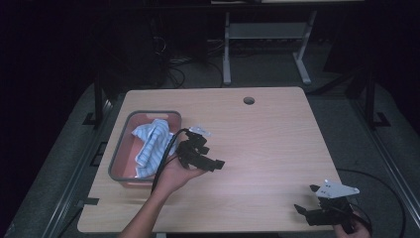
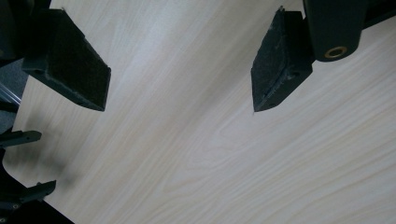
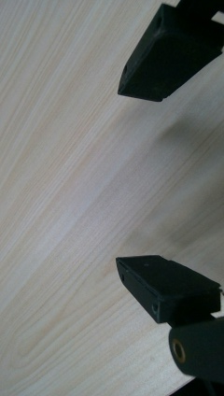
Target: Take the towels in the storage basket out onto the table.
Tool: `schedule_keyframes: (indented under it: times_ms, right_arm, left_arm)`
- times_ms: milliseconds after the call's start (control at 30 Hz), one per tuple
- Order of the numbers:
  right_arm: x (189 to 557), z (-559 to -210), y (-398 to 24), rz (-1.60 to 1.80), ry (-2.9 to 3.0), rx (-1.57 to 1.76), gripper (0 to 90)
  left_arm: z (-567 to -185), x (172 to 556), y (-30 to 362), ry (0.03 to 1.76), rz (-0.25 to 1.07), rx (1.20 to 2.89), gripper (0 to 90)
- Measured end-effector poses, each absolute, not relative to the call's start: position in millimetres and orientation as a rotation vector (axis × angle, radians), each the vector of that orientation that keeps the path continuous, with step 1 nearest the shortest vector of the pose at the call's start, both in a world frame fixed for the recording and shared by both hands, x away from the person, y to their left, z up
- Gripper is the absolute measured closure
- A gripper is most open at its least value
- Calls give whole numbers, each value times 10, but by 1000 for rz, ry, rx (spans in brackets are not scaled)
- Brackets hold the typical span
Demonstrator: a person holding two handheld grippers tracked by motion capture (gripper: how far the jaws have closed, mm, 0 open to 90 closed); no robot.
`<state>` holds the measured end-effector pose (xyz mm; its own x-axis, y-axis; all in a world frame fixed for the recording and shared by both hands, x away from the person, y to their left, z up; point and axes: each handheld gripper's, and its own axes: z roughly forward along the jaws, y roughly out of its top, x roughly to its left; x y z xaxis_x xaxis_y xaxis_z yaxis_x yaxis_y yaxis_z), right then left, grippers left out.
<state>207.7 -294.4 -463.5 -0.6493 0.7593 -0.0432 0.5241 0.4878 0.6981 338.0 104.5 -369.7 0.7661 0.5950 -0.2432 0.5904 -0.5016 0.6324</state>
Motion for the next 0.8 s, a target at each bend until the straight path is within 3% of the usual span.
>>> schedule_keyframes:
  times_ms: [800]
  right_arm:
    - [2071, -4633, -2931, 955, 2393, 1084, 139]
  left_arm:
    - [-3404, 3638, 1426, 993, 47, 2195, 224]
